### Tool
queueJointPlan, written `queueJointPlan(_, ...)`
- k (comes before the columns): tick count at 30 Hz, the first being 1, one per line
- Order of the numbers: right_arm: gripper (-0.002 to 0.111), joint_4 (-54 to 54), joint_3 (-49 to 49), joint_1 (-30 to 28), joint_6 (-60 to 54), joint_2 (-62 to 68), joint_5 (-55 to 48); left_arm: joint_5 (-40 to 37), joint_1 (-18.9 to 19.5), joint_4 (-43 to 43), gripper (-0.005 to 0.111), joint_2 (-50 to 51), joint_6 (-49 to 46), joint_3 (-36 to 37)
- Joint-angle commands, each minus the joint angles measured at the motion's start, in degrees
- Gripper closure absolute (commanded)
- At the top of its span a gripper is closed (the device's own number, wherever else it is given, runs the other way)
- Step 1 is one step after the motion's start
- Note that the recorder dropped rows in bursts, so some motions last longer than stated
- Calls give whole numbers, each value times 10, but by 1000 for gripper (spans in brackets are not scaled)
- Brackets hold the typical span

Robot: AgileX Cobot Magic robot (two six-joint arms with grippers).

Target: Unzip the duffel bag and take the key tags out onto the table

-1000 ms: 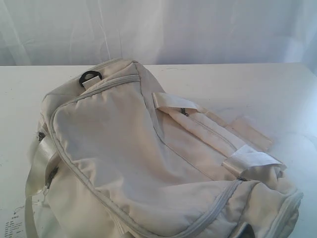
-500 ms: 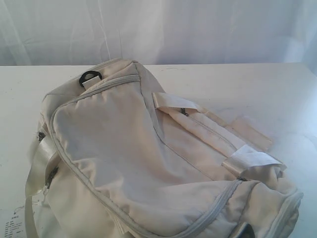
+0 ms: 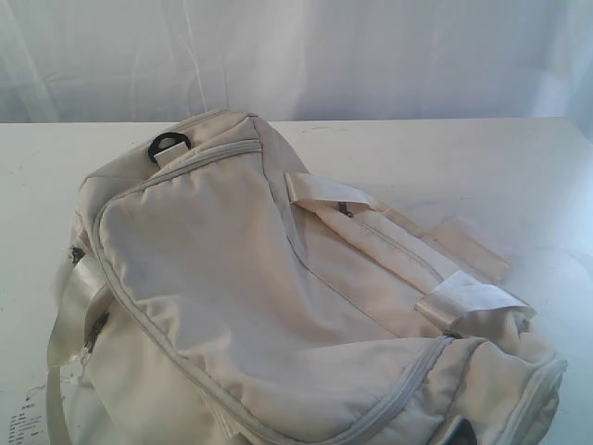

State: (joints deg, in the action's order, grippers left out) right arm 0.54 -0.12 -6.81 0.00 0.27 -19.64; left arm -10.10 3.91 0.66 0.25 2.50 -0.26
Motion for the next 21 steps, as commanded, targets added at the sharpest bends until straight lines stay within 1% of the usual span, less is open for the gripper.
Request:
queueJointPlan(1,108,-5,1,1,0,-3,25,79,0,2,107,-2,3,3)
queueJointPlan(5,108,-5,1,1,0,-3,115,182,0,2,107,-2,3,3)
queueJointPlan(10,108,-5,1,1,0,-3,260,264,0,2,107,-2,2,3)
queueJointPlan(12,108,-5,1,1,0,-3,298,292,0,2,107,-2,2,3)
queueJointPlan(18,108,-5,1,1,3,-3,334,379,0,2,107,-2,3,3)
queueJointPlan(21,108,-5,1,1,32,-3,342,432,0,2,107,-2,3,3)
